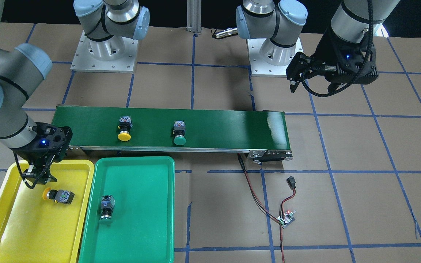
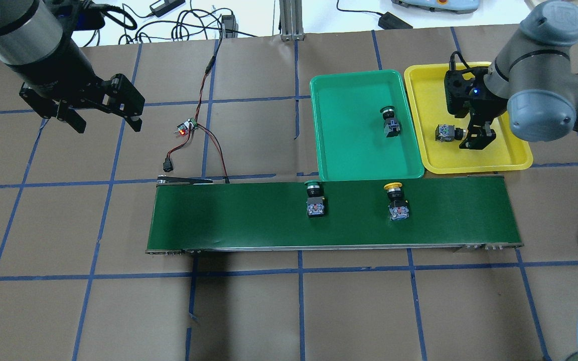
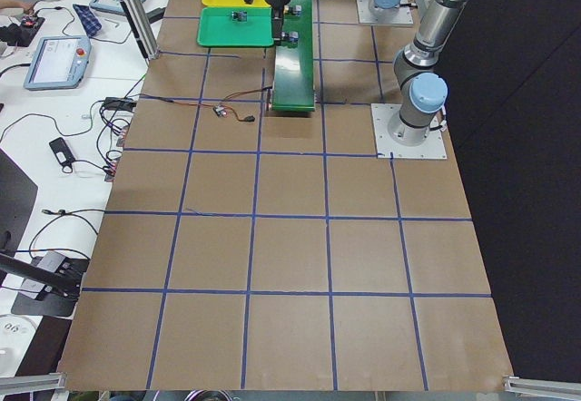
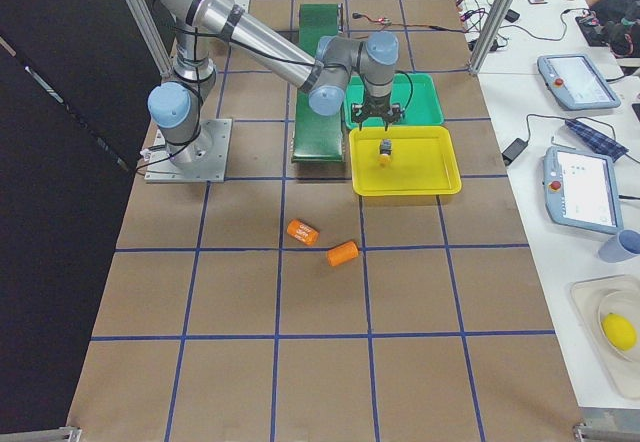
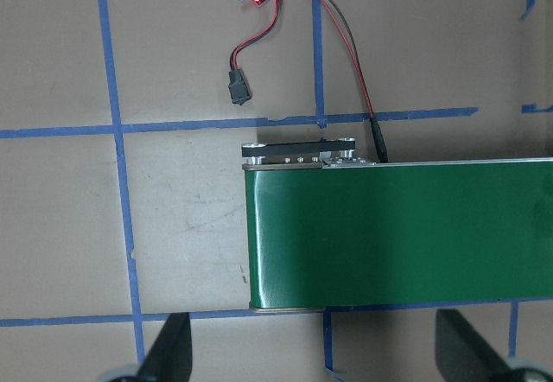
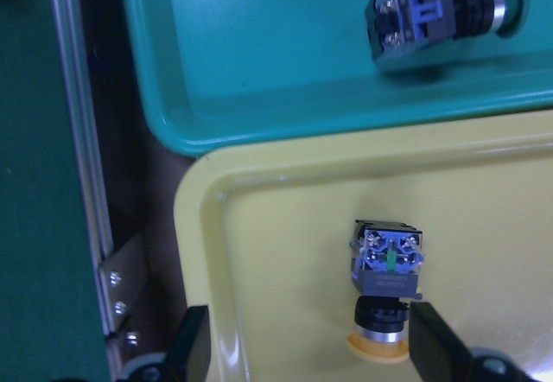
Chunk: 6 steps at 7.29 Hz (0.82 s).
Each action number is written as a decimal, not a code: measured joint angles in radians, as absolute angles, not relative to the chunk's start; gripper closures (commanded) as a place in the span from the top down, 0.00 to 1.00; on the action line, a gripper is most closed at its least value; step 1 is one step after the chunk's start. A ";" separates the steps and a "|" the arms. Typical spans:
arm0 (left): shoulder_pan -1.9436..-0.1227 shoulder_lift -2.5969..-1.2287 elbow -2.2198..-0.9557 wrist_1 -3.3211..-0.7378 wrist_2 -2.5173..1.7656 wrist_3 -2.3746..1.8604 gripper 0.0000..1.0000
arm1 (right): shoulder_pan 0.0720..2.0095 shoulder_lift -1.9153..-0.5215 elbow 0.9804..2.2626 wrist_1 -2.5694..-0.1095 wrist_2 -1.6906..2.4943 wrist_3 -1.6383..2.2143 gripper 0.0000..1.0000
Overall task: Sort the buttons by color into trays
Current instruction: 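Move the right gripper back to the belt and grasp the second yellow button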
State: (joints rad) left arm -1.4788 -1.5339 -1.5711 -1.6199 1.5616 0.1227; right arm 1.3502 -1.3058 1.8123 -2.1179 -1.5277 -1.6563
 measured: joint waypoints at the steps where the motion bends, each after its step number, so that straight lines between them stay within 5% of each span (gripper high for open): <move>1: -1.479 -1.534 -1.572 -1.620 1.562 0.123 1.00 | 1.390 -1.341 1.820 -2.079 -1.536 -1.536 0.83; 4: -1.479 -1.535 -1.572 -1.620 1.562 0.123 1.00 | 1.455 -1.409 1.879 -2.055 -1.554 -1.207 0.86; 6: -1.479 -1.535 -1.571 -1.620 1.562 0.123 1.00 | 1.480 -1.441 1.932 -2.055 -1.555 -0.963 1.00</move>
